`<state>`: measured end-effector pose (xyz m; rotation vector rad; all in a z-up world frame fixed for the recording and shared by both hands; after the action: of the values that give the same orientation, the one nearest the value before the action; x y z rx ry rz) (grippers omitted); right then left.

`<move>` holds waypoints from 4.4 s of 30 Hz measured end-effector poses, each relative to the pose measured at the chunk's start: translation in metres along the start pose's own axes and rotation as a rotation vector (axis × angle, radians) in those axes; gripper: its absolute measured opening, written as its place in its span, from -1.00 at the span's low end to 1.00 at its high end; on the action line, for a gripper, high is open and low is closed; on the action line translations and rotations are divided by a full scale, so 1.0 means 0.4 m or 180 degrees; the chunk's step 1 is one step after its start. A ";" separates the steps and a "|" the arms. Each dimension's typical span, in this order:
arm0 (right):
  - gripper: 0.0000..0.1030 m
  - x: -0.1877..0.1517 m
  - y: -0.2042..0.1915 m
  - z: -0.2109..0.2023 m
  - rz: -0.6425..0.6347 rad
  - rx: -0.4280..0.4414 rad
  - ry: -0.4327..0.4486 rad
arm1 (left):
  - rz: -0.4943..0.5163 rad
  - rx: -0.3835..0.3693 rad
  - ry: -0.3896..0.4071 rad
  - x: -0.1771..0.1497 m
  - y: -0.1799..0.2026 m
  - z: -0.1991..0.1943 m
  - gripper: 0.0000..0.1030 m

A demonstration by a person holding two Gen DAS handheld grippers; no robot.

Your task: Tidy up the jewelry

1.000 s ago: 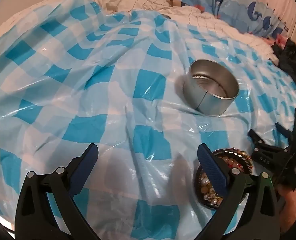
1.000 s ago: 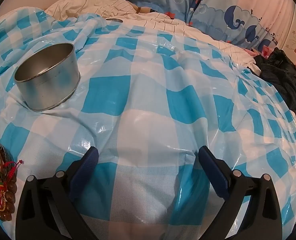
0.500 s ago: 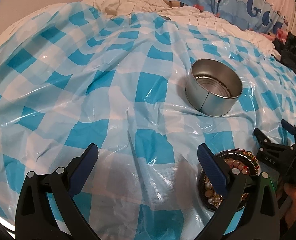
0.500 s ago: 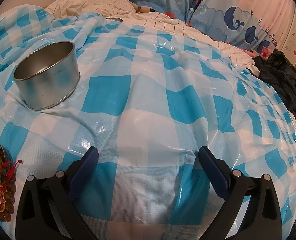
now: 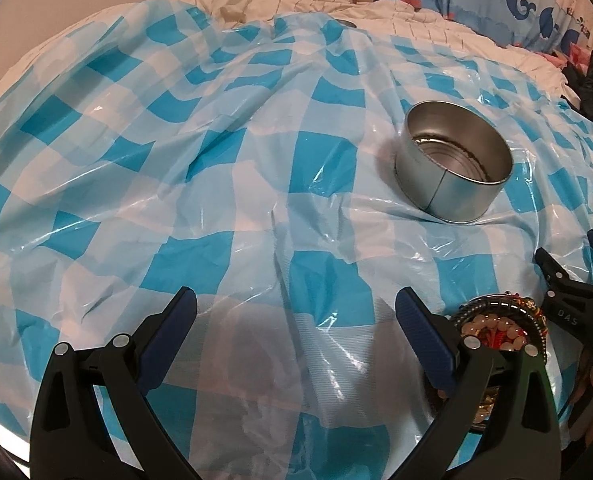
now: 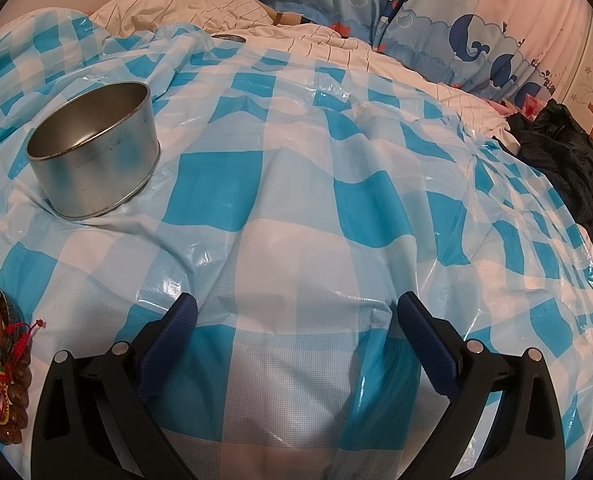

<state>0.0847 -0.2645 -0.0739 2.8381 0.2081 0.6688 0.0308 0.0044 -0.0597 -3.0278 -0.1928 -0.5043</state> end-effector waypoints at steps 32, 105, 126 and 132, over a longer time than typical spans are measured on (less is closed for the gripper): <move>0.86 -0.002 0.012 -0.062 0.0083 0.0300 0.0229 | -0.0069 0.0069 -0.0044 0.009 -0.018 0.020 0.85; 0.86 -0.042 -0.085 -0.100 -0.0136 0.0703 0.0278 | 0.0246 -0.0325 0.0254 -0.003 0.054 -0.027 0.85; 0.86 -0.044 -0.091 -0.089 -0.0064 0.0827 0.0138 | 0.1181 -0.0873 0.0672 -0.081 0.146 -0.098 0.76; 0.86 -0.047 -0.087 -0.088 -0.0039 0.0883 0.0091 | 0.1174 -0.1113 0.0651 -0.082 0.157 -0.099 0.46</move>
<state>0.0490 -0.2280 -0.0594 3.0880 0.3481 0.7296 -0.0041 -0.0649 -0.0360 -3.1877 0.5060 -0.8811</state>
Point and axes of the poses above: each gripper's, at about its wrist camera, not at the fingertips, and z roughly the way its jaws point, y to its right, x to its top, the point moved 4 cm from there along z, roughly the way its jaws point, and after that the axes turned 14 degrees about -y, right-handed, at the moved point
